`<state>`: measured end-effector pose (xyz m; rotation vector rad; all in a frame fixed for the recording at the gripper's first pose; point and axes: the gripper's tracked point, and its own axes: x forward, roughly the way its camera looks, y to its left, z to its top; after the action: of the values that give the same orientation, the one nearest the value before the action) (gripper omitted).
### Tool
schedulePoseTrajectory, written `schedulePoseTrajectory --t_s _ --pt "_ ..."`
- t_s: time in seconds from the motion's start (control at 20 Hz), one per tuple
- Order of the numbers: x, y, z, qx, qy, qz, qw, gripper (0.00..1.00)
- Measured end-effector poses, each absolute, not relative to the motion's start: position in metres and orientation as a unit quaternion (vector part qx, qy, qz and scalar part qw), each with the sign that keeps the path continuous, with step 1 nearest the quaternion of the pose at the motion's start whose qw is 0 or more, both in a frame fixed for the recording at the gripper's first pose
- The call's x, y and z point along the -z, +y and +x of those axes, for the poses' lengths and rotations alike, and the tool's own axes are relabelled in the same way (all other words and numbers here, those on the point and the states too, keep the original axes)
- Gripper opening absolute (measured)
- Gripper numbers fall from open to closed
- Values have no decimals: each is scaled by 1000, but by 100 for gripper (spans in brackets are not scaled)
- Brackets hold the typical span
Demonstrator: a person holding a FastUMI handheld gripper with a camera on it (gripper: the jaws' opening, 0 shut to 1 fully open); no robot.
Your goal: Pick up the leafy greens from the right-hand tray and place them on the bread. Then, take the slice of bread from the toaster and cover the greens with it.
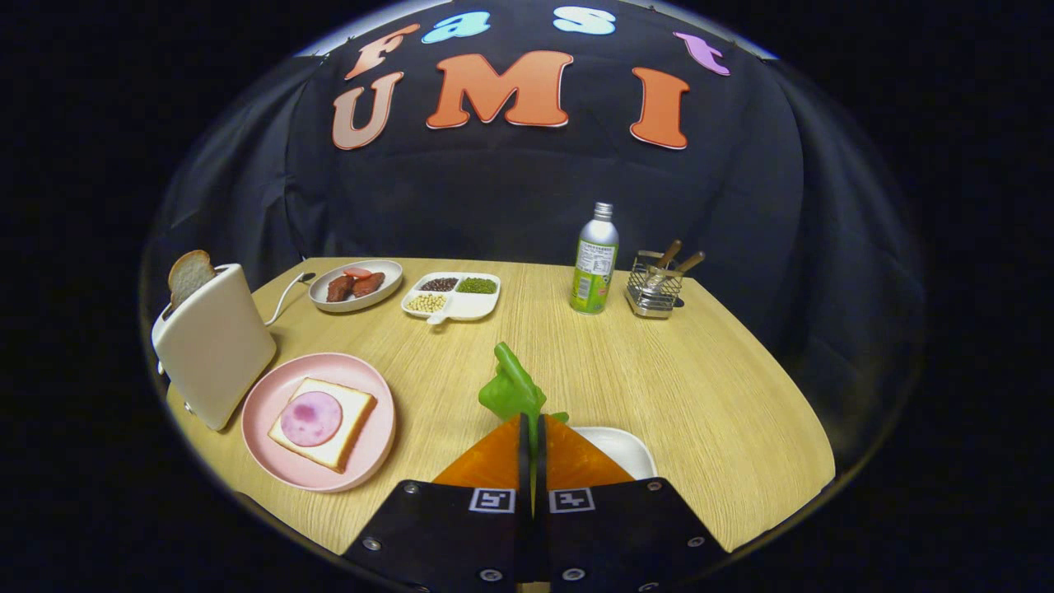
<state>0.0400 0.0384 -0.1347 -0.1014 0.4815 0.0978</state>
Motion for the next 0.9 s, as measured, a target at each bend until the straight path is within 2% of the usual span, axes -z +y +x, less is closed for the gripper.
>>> schedulePoseTrajectory --t_s 0.5,0.9 --pt "114 125 34 -110 224 -55 967 1" --pt "129 196 27 -157 235 -63 957 1"
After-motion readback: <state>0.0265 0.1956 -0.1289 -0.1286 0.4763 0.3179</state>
